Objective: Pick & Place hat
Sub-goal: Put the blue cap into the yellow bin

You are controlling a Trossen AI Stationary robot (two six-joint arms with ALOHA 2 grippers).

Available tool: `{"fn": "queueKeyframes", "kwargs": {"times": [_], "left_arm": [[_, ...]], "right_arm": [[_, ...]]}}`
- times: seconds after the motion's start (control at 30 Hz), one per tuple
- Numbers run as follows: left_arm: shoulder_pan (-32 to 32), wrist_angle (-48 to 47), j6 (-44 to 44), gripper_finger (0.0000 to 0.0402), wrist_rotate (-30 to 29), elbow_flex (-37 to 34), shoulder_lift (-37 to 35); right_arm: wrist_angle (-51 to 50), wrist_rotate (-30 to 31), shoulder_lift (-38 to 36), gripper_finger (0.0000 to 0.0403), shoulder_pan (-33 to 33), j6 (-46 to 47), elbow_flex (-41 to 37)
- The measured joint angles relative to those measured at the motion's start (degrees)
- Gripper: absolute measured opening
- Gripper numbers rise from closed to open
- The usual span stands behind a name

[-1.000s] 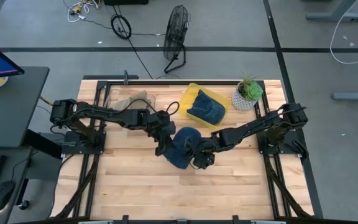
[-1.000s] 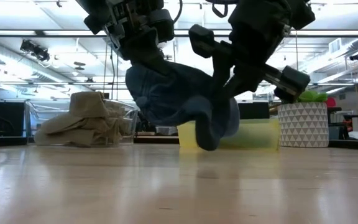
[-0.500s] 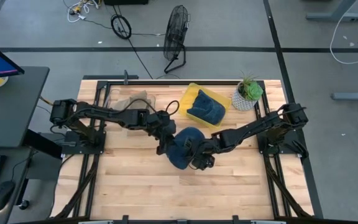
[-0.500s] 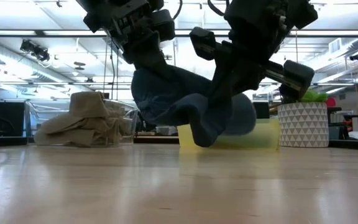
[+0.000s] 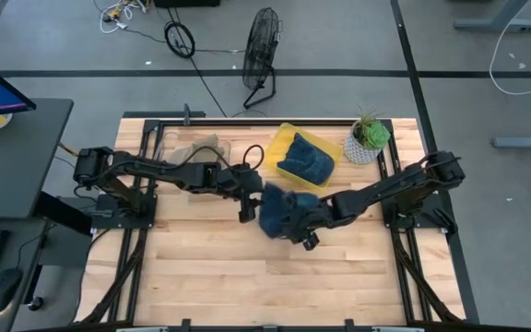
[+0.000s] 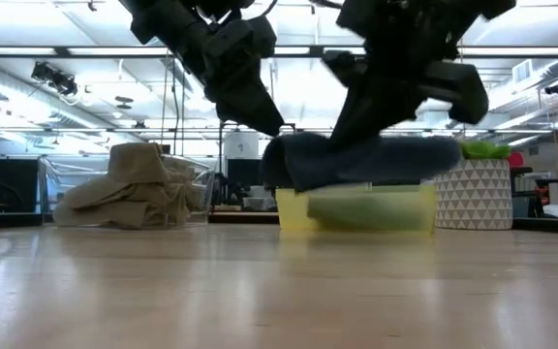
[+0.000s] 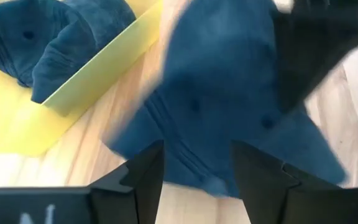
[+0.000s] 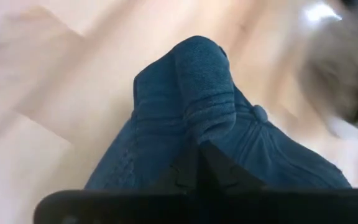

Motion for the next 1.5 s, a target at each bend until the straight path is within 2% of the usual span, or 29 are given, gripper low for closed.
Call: {"fn": "queueKeyframes", "kwargs": {"times": [0.2,0.27,0.33,0.4,0.5,0.57,0.67,0.73,0.9,1.23,1.33,1.5], "left_arm": [[0.02,-0.03,-2.53,0.0186,-0.23,0.00,0.00],[0.02,0.05,-2.72,0.0183,-0.24,0.00,0.00],[0.02,-0.04,-2.73,0.0180,-0.23,0.00,0.00],[0.02,-0.02,-2.71,0.0179,-0.22,0.00,0.00],[0.02,0.19,-2.71,0.0179,-0.22,0.00,0.00],[0.02,0.52,-2.70,0.0179,-0.22,0.00,0.00],[0.02,0.61,-2.60,0.0179,-0.22,0.00,0.00],[0.02,0.65,-2.08,0.0179,-0.22,0.00,0.00],[-0.01,0.63,-0.86,0.0178,-0.22,0.00,0.00],[-0.02,0.96,-0.71,0.0178,-0.22,-0.02,0.00],[-0.02,0.98,-0.81,0.0178,-0.22,-0.02,0.00],[-0.02,1.00,-1.31,0.0178,-0.21,-0.04,0.00]], "right_arm": [[-4.52,12.96,-8.28,0.0005,0.34,-1.07,0.00],[-4.37,19.64,-11.21,0.0006,-0.24,-3.73,0.00],[-4.68,27.27,-13.86,0.0006,-1.72,-6.27,0.02],[-4.64,30.71,-16.09,0.0005,-4.65,-7.74,0.09],[-4.69,26.93,-17.59,0.0005,-11.34,-5.10,0.09],[-4.23,21.16,-17.47,0.0005,-16.76,-3.12,-0.15],[0.48,9.05,-16.00,0.0004,-24.27,-3.43,-2.23],[4.37,4.47,-14.30,0.0002,-27.75,-4.48,-4.19],[13.52,3.57,-10.29,0.0001,-32.69,-4.79,-9.17],[20.34,3.23,-5.14,0.0004,-33.51,-6.01,-15.31],[19.60,2.08,-5.26,0.0023,-33.45,-8.57,-15.45],[19.17,2.17,-5.29,0.0074,-33.08,-7.22,-15.46]]}}
